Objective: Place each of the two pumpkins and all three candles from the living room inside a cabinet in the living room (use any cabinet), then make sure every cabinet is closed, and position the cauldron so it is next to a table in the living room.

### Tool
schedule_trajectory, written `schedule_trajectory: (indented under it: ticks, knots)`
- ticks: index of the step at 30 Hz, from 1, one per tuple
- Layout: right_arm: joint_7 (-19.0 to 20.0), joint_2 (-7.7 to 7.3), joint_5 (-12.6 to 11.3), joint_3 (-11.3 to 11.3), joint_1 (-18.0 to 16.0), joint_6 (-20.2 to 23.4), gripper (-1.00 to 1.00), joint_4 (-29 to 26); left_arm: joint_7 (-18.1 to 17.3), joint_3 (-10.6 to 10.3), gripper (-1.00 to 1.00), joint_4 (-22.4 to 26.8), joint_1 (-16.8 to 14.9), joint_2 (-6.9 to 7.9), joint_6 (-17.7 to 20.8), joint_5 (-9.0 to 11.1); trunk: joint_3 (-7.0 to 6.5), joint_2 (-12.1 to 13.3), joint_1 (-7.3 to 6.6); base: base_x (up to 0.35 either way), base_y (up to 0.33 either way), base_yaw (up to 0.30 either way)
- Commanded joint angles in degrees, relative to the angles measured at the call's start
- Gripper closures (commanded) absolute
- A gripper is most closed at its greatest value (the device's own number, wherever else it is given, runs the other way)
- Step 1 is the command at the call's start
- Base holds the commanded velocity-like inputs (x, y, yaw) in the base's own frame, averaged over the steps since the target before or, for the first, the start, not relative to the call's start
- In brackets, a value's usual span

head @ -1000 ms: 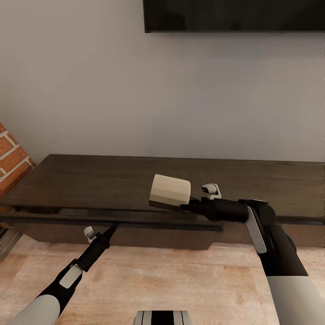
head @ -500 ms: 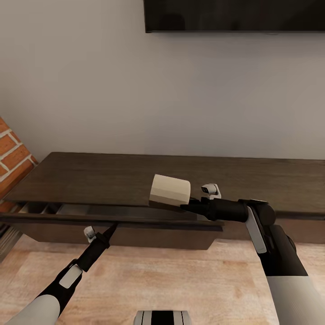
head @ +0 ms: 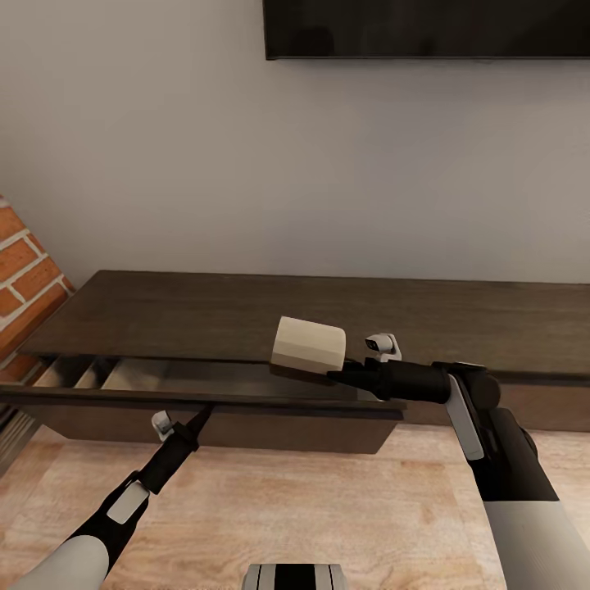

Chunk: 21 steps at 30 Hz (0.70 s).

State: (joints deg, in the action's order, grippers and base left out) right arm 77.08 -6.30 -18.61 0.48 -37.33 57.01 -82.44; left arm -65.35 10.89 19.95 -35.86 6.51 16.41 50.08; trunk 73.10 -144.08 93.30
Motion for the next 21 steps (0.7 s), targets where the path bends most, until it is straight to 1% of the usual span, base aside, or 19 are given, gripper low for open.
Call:
schedule_trajectory:
  ticks: [1,7,18,21]
  knots:
    - [0.0,-0.03,-0.2,0.0,0.0,0.4,1.0,0.0,0.0,-0.7,1.0,-1.3,0.0,-0.01,0.3,-0.3,0.05,0.0,0.0,-0.008,0.0,0.0]
    - [0.0,-0.03,-0.2,0.1,0.0,0.4,1.0,0.0,0.2,-0.7,1.0,-1.3,0.0,0.0,0.3,-0.3,0.05,0.0,0.0,-0.113,0.0,0.0]
    - [0.0,-0.03,-0.2,0.1,0.0,0.4,1.0,0.0,0.4,-0.7,1.0,-1.3,0.0,0.0,0.4,-0.3,0.05,0.0,0.0,-0.019,0.0,0.0]
    - [0.0,-0.03,-0.2,0.1,0.0,0.4,1.0,0.0,0.4,-0.7,1.0,-1.3,0.0,0.0,0.4,-0.3,0.05,0.0,0.0,-0.134,0.0,0.0]
